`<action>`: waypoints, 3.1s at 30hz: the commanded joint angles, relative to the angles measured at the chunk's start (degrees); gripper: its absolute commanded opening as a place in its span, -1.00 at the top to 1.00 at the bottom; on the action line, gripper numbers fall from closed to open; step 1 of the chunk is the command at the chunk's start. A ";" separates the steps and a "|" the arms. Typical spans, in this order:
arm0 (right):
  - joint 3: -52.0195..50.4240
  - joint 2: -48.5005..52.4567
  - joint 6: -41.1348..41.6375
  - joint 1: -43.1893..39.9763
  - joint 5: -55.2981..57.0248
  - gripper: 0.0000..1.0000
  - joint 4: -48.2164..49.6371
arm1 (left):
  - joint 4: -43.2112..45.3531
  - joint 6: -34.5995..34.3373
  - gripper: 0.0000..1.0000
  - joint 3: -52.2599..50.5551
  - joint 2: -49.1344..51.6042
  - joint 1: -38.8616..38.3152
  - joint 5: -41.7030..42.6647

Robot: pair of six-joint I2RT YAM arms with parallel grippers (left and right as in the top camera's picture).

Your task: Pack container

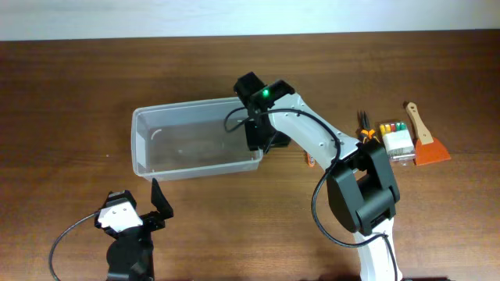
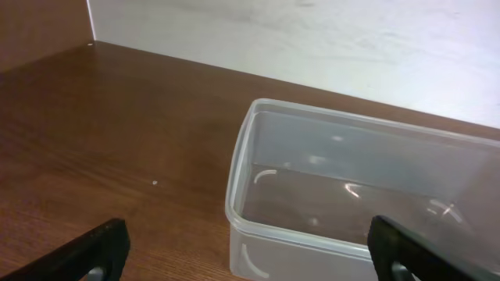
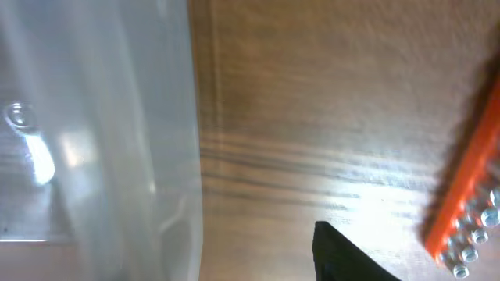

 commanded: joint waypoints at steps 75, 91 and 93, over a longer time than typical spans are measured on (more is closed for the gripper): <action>14.34 10.03 -56.43 -58.34 -4.24 -0.36 -1.88 | -0.04 0.50 -0.98 -0.22 -0.26 -0.24 -0.22; 6.45 11.45 -56.63 -57.96 5.16 -0.47 -0.96 | -0.04 0.50 -0.98 -0.22 -0.26 -0.24 -0.20; 5.46 11.47 -56.59 -57.99 5.35 -0.44 -0.57 | -0.04 0.50 -0.99 -0.22 -0.26 -0.24 -0.22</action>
